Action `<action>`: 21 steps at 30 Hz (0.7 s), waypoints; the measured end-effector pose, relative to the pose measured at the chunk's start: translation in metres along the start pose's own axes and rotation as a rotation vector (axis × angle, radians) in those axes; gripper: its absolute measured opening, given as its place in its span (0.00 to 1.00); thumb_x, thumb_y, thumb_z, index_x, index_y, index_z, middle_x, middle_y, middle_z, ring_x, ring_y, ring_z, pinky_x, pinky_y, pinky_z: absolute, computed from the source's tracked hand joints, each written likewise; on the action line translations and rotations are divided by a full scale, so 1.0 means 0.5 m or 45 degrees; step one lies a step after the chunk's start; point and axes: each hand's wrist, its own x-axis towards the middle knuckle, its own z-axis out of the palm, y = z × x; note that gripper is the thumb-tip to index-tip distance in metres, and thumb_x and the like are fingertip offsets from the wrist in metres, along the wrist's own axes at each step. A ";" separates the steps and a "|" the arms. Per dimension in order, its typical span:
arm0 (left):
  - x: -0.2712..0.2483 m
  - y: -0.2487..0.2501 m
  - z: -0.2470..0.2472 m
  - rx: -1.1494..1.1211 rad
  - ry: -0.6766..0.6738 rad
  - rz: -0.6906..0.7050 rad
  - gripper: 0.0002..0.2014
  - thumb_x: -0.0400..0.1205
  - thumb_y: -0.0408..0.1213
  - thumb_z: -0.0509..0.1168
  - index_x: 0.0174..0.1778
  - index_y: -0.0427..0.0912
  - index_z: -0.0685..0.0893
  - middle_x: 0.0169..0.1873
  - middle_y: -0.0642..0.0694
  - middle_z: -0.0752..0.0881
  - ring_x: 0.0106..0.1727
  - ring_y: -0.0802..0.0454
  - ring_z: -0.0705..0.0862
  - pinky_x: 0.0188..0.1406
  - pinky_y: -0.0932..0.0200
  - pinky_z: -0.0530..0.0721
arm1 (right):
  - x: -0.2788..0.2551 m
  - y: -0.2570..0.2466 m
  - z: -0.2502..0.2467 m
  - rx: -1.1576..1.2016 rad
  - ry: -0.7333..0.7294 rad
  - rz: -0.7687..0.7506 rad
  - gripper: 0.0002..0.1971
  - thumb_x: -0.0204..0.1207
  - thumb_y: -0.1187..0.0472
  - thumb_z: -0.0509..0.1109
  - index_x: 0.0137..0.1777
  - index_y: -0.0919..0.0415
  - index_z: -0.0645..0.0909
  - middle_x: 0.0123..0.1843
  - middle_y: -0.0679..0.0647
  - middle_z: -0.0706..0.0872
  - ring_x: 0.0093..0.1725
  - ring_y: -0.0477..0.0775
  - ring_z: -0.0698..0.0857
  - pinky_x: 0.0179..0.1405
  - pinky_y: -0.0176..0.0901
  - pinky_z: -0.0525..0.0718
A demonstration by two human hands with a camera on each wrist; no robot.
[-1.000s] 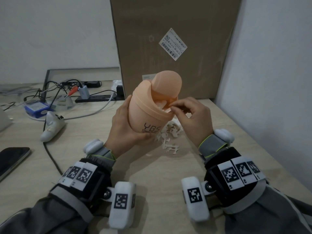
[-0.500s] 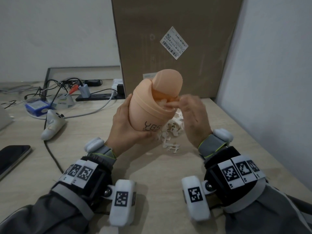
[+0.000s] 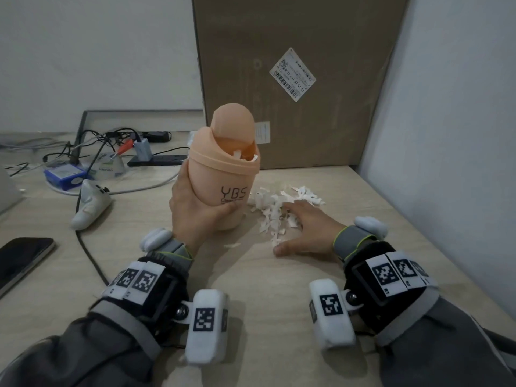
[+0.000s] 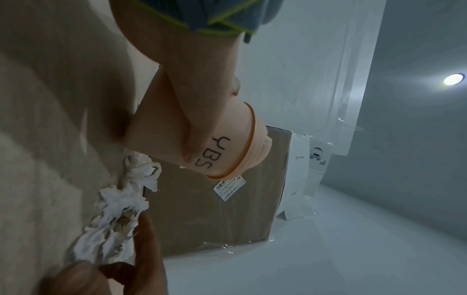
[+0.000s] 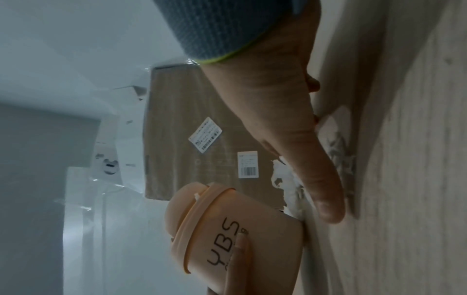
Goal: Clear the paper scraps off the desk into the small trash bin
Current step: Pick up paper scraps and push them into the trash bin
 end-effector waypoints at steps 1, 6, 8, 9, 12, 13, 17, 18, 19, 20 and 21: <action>0.000 -0.001 0.000 0.003 -0.001 0.003 0.66 0.49 0.66 0.83 0.86 0.63 0.61 0.77 0.49 0.77 0.77 0.43 0.77 0.75 0.32 0.80 | 0.002 0.000 0.001 0.003 -0.007 0.008 0.52 0.61 0.37 0.77 0.81 0.51 0.54 0.82 0.53 0.58 0.81 0.56 0.58 0.78 0.52 0.63; 0.003 -0.006 0.002 0.011 -0.032 0.016 0.68 0.50 0.65 0.84 0.87 0.64 0.58 0.79 0.50 0.75 0.79 0.42 0.76 0.76 0.31 0.79 | 0.007 0.004 0.005 0.181 0.170 -0.037 0.26 0.71 0.53 0.76 0.68 0.54 0.77 0.61 0.53 0.77 0.52 0.48 0.76 0.52 0.36 0.71; 0.003 -0.008 0.002 0.009 -0.042 0.014 0.68 0.50 0.65 0.84 0.87 0.65 0.57 0.79 0.50 0.75 0.79 0.42 0.76 0.76 0.31 0.79 | 0.011 0.008 0.007 0.205 0.259 -0.039 0.17 0.71 0.57 0.76 0.60 0.56 0.83 0.52 0.51 0.78 0.46 0.48 0.76 0.46 0.35 0.70; 0.002 -0.007 0.002 0.008 -0.047 0.016 0.69 0.50 0.66 0.84 0.87 0.65 0.57 0.80 0.50 0.75 0.79 0.42 0.76 0.76 0.31 0.79 | 0.013 0.009 0.008 0.195 0.285 -0.038 0.15 0.71 0.58 0.76 0.57 0.57 0.84 0.50 0.52 0.79 0.46 0.49 0.77 0.45 0.34 0.69; 0.001 -0.006 0.002 0.013 -0.066 0.034 0.69 0.50 0.68 0.84 0.88 0.63 0.57 0.80 0.50 0.75 0.79 0.42 0.75 0.76 0.31 0.79 | 0.019 0.013 0.010 0.149 0.335 -0.021 0.10 0.71 0.61 0.76 0.52 0.59 0.87 0.50 0.56 0.85 0.48 0.51 0.80 0.44 0.33 0.69; 0.001 -0.005 0.002 0.013 -0.069 0.038 0.69 0.50 0.68 0.84 0.88 0.63 0.57 0.80 0.50 0.75 0.80 0.42 0.75 0.76 0.30 0.79 | 0.019 0.013 0.009 0.151 0.365 -0.014 0.09 0.70 0.62 0.76 0.50 0.59 0.88 0.50 0.55 0.87 0.47 0.50 0.81 0.43 0.32 0.69; -0.002 -0.003 0.002 0.031 -0.071 0.056 0.69 0.50 0.68 0.83 0.88 0.62 0.57 0.80 0.50 0.74 0.80 0.42 0.75 0.76 0.30 0.79 | 0.014 0.008 -0.004 0.205 0.623 -0.018 0.07 0.70 0.66 0.74 0.47 0.58 0.90 0.45 0.55 0.91 0.47 0.51 0.85 0.41 0.28 0.70; -0.002 -0.002 0.001 0.033 -0.070 0.064 0.69 0.50 0.68 0.83 0.88 0.62 0.57 0.80 0.50 0.74 0.80 0.42 0.75 0.76 0.31 0.79 | 0.013 0.006 -0.009 0.261 0.703 -0.040 0.07 0.70 0.67 0.74 0.46 0.59 0.90 0.44 0.56 0.91 0.46 0.51 0.86 0.39 0.26 0.71; -0.003 -0.001 0.001 0.037 -0.070 0.075 0.69 0.50 0.68 0.83 0.88 0.61 0.58 0.80 0.50 0.75 0.80 0.43 0.75 0.76 0.31 0.78 | 0.010 0.005 -0.013 0.334 0.776 -0.070 0.06 0.69 0.68 0.75 0.45 0.60 0.91 0.43 0.56 0.92 0.44 0.51 0.87 0.37 0.24 0.72; -0.003 0.001 0.001 0.044 -0.072 0.087 0.69 0.50 0.68 0.83 0.89 0.60 0.58 0.80 0.50 0.75 0.80 0.43 0.75 0.76 0.31 0.78 | 0.008 0.005 -0.018 0.409 0.837 -0.101 0.06 0.69 0.69 0.75 0.44 0.61 0.91 0.42 0.55 0.92 0.42 0.49 0.87 0.36 0.22 0.74; -0.003 0.002 0.000 0.053 -0.077 0.097 0.69 0.50 0.67 0.83 0.89 0.60 0.58 0.80 0.49 0.75 0.80 0.43 0.75 0.77 0.31 0.78 | 0.005 0.004 -0.022 0.473 0.885 -0.131 0.06 0.69 0.70 0.75 0.43 0.61 0.91 0.41 0.55 0.92 0.39 0.45 0.86 0.37 0.20 0.76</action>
